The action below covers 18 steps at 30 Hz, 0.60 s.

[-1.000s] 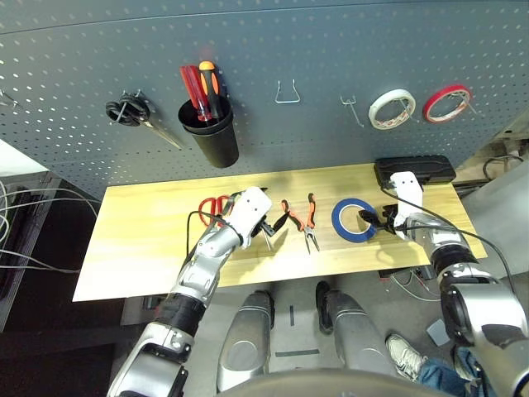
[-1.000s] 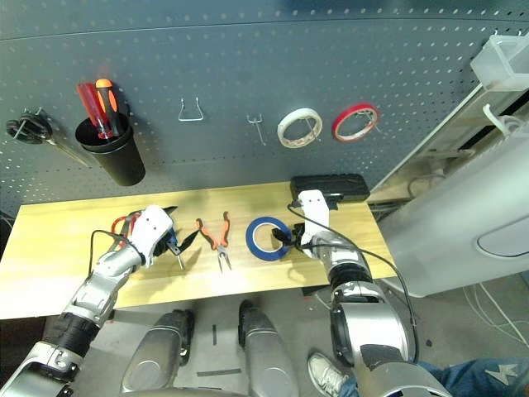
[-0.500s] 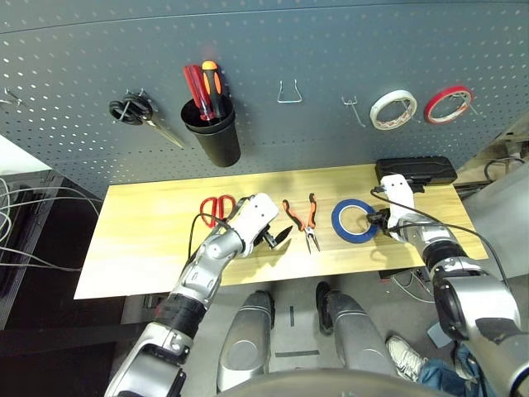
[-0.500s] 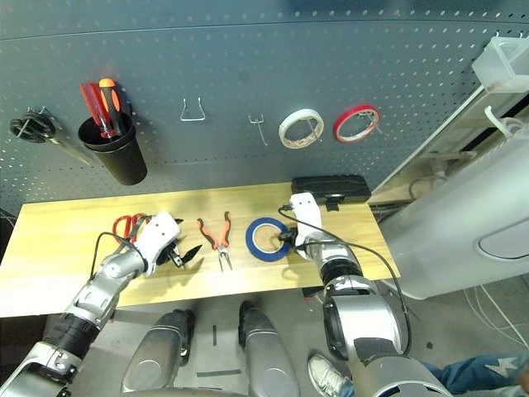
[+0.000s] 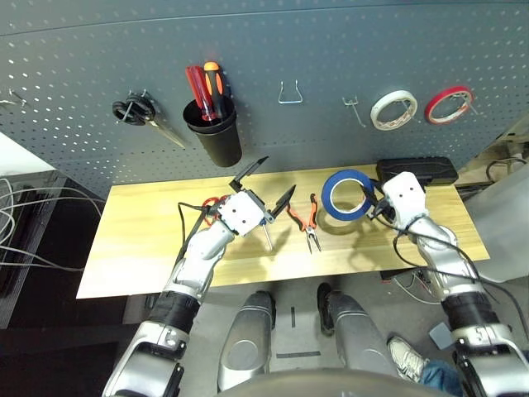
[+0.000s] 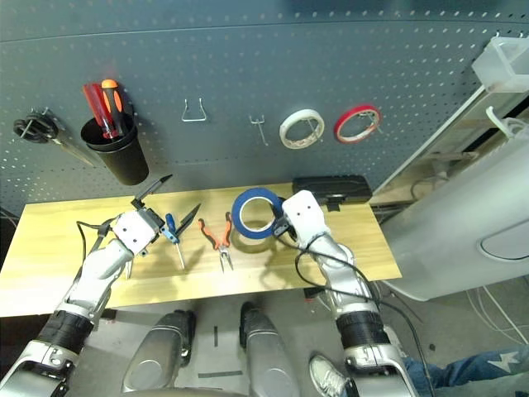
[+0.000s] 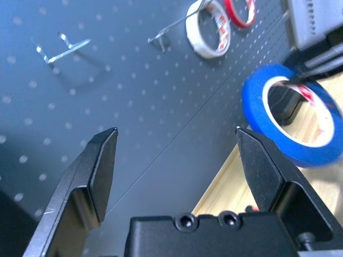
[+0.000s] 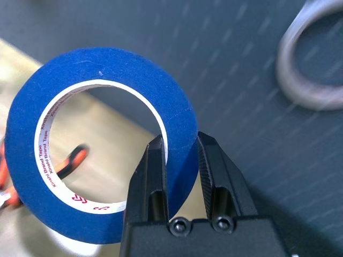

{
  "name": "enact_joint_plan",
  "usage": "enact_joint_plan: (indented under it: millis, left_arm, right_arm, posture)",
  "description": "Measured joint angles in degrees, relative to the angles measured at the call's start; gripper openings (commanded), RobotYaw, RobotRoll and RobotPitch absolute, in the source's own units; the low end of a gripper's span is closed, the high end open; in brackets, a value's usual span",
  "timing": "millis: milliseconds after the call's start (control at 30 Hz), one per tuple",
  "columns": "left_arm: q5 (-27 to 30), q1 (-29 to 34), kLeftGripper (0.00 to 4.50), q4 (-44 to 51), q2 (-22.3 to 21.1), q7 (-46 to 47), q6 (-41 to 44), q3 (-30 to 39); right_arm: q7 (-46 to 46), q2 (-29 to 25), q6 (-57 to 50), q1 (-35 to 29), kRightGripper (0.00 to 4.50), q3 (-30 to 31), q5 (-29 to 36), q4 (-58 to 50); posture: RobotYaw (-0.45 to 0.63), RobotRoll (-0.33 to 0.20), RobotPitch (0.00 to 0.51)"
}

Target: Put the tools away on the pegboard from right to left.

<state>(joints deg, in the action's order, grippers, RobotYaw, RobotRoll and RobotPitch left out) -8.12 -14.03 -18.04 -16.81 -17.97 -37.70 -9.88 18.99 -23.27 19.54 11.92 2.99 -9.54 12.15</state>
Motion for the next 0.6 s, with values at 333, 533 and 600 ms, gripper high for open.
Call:
enact_joint_plan:
  millis: [333,533,600]
  left_arm:
    - [1.1,-1.0,4.50,0.1,0.3,-1.1,-0.5,-0.2]
    - [1.2,-1.2,4.50,0.1,0.2,-1.2,-1.0,-0.2]
    - [1.4,-1.5,4.50,0.1,0.2,-1.6,-0.9,-0.2]
  right_arm:
    - [-8.3,-2.0,10.8,5.3,0.70,-2.8,-2.9,-1.6]
    - [-9.5,-1.6,11.3,8.9,0.70,-2.8,-2.9,-1.4]
    - [-10.0,-1.2,10.6,10.3,0.70,-2.7,-2.9,-0.7]
  posture:
    - [0.09,0.000,0.203]
    - [0.09,0.000,0.197]
    - [0.10,0.000,0.196]
